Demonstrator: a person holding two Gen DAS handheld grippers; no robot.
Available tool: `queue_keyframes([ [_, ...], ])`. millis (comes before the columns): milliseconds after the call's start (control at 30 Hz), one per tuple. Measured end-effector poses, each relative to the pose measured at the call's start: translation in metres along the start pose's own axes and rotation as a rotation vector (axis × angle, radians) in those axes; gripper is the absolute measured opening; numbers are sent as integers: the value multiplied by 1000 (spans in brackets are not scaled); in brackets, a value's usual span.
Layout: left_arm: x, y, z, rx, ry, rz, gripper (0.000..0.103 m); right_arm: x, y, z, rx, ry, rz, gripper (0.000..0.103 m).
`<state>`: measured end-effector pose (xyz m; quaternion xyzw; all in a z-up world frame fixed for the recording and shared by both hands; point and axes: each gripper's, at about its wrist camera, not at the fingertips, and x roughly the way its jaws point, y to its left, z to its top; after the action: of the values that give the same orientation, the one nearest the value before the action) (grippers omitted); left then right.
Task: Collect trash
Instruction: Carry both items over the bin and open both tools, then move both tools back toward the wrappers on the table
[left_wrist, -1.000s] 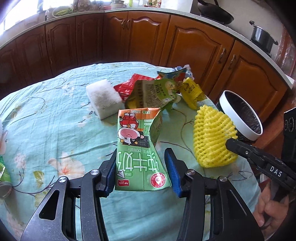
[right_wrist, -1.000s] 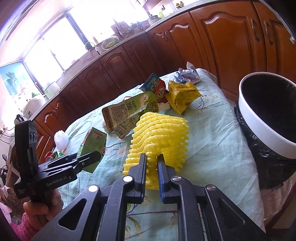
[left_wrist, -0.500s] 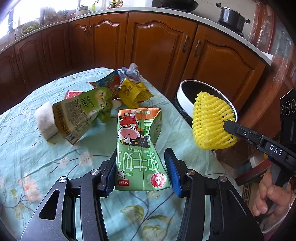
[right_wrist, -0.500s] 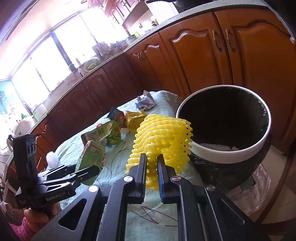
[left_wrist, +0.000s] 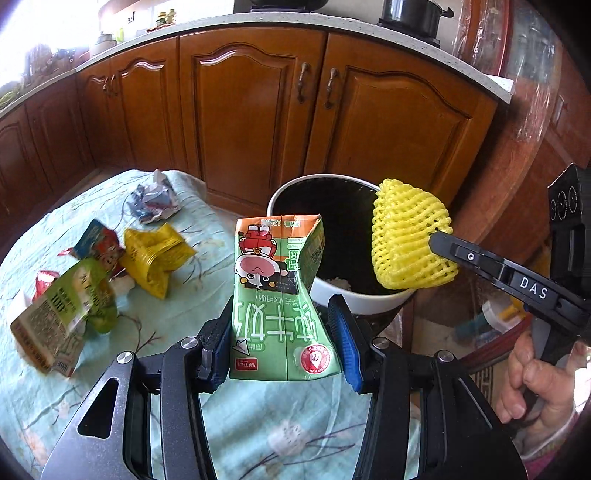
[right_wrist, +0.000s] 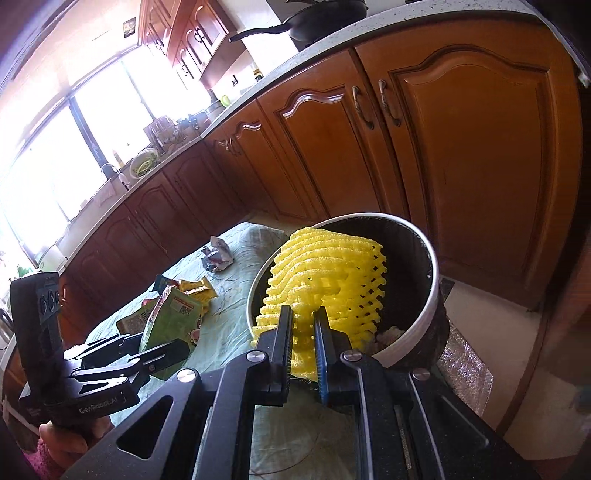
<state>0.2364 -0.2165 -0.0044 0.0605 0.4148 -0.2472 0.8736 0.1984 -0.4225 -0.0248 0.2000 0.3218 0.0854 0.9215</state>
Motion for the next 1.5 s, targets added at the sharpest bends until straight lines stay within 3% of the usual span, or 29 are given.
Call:
queue_keyframes([
  [267,33,-28,43,67,25,-27,47,18,-24,18,24,28,-17,11],
  [600,74,-48,58,71,101,-31,47,31,-46,26,53,60,-19,11],
  [733,81,-52,57,75,122,-37,48,34,-53,27,78,69,-5,17],
  [800,82,-51,56,58,128,-56,54,35,-56,30,90,66,-2,21],
  [1067,59,-38,38,12,86,-74,57,22,-57,26,117,31,11,41],
  [1167,45,-31,26,-15,69,-72,59,17,-52,21,121,18,16,48],
  [1333,18,-8,-4,-75,41,-51,63,6,-33,4,112,-19,32,68],
  [1500,-9,22,-35,-143,28,-8,64,2,-6,-12,83,-23,50,77],
])
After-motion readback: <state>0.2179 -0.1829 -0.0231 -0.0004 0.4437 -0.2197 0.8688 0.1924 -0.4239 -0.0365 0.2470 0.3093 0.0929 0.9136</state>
